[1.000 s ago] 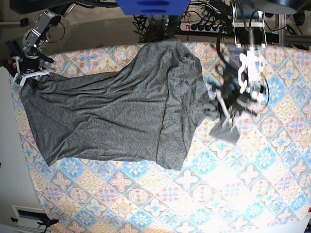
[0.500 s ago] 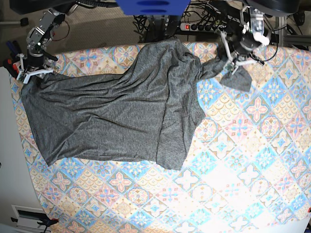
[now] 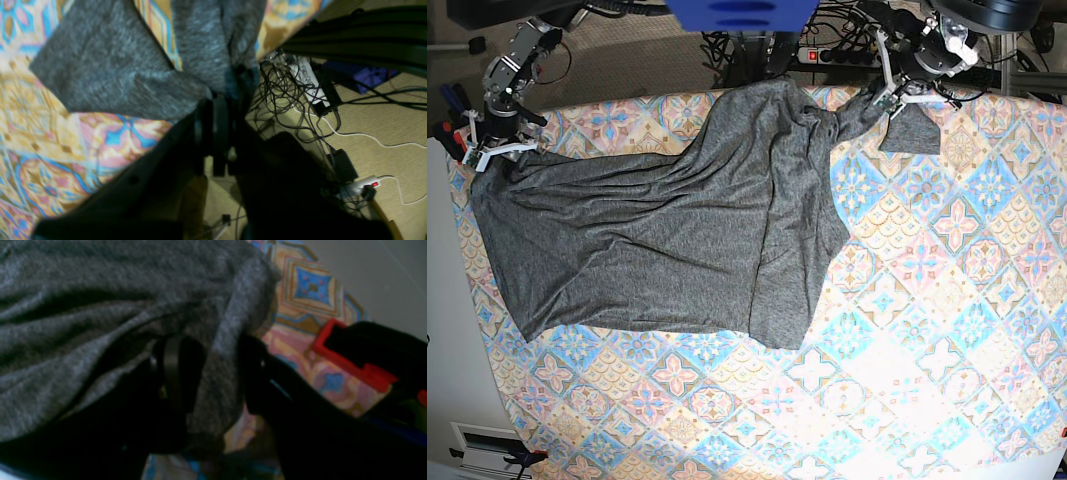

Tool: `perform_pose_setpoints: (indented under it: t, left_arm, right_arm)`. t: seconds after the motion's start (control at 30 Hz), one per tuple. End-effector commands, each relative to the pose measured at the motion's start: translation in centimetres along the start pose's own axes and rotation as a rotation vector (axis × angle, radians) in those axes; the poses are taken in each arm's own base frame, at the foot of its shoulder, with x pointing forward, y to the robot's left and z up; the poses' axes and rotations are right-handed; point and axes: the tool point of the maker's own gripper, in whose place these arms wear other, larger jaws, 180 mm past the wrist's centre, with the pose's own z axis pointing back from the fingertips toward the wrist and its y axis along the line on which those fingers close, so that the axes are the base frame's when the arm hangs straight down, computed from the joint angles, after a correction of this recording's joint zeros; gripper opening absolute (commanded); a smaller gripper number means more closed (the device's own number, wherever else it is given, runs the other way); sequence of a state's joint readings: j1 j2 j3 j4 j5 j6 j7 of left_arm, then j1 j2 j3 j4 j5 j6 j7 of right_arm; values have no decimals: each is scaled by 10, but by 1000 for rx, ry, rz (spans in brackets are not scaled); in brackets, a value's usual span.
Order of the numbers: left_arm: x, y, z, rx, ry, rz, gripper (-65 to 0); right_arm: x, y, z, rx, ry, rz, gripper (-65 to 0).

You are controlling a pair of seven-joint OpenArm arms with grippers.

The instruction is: Layout the t-shirt on the table in an organized manner, then fold the t-shirt properly

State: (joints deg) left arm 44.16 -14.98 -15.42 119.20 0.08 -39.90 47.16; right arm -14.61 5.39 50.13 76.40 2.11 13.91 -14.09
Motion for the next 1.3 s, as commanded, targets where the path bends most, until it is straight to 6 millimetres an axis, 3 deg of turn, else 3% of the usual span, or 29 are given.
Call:
perform_pose_setpoints:
  t: [0.0,0.2,0.33,0.63,0.9,0.97,1.27]
  left_arm:
    - [-3,-4,4,-6,2,-8,-650]
    - [-3,-41,1,-104,8,-46,-650]
    - [7,-50,-2,-130,-20,-53,-650]
    - [98,-72,-8,-180,-236,-159,-650]
    - [145,-146,5,-366,-375,-296,-650]
    - [165,-159,11,-390,-432,-299,-650]
    - [253,-169,38,-388,-658,-244,-650]
  right_arm:
    - [17,-4,-1,-5,-54,9,-406]
    - [11,1,1,-1,-45,-7,-406]
    - [9,4,1,1,-41,-13,-406]
    - [3,9,3,5,-32,-29,-406]
    - [1,9,3,5,-28,-31,-406]
    - [1,10,2,5,-27,-34,-406]
    - [-1,16,-1,17,-16,10,-408]
